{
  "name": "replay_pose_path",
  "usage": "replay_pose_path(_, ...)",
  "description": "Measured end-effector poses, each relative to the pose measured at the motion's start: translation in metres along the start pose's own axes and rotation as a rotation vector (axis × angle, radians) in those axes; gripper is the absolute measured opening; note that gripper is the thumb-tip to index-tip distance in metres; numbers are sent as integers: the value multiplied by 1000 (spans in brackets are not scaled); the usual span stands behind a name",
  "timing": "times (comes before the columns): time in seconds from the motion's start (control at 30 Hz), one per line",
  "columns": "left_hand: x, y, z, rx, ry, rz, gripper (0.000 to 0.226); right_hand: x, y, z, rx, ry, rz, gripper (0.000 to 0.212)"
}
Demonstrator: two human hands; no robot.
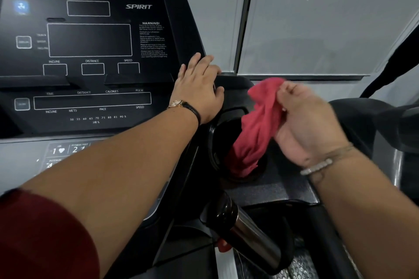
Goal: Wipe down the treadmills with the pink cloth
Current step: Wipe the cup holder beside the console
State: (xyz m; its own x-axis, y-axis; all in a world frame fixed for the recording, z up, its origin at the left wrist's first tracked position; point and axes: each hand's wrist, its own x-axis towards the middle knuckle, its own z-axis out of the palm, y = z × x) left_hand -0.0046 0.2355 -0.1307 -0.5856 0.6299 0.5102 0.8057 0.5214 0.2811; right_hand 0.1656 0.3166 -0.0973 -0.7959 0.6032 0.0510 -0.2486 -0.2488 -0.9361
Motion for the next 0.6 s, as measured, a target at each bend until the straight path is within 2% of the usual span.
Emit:
replay_pose_path(0.13,1,0,0,1,-13,-8,36,4,-32,2,84,35,-77,34)
replay_pose_path(0.2,1,0,0,2,-10,-6,36,6,-42,-4,62,25,-132,31)
replay_pose_path(0.3,0,0,0,-2,-3,-2,35,9,-32,-15,-141,42,-190,15)
replay_pose_path(0.37,0,1,0,-11,6,-3,35,11,-8,-26,-337,21,-263,17)
replay_pose_path(0.4,0,1,0,-11,8,-3,34,12,7,-34,-453,-36,-309,17)
replay_pose_path(0.5,1,0,0,-3,8,-2,34,6,45,-56,-892,-350,-414,5)
replay_pose_path(0.53,1,0,0,-1,5,0,35,2,56,-62,-976,-463,-422,3)
replay_pose_path(0.6,0,0,0,4,0,0,35,-10,75,-69,-1020,-610,-357,12)
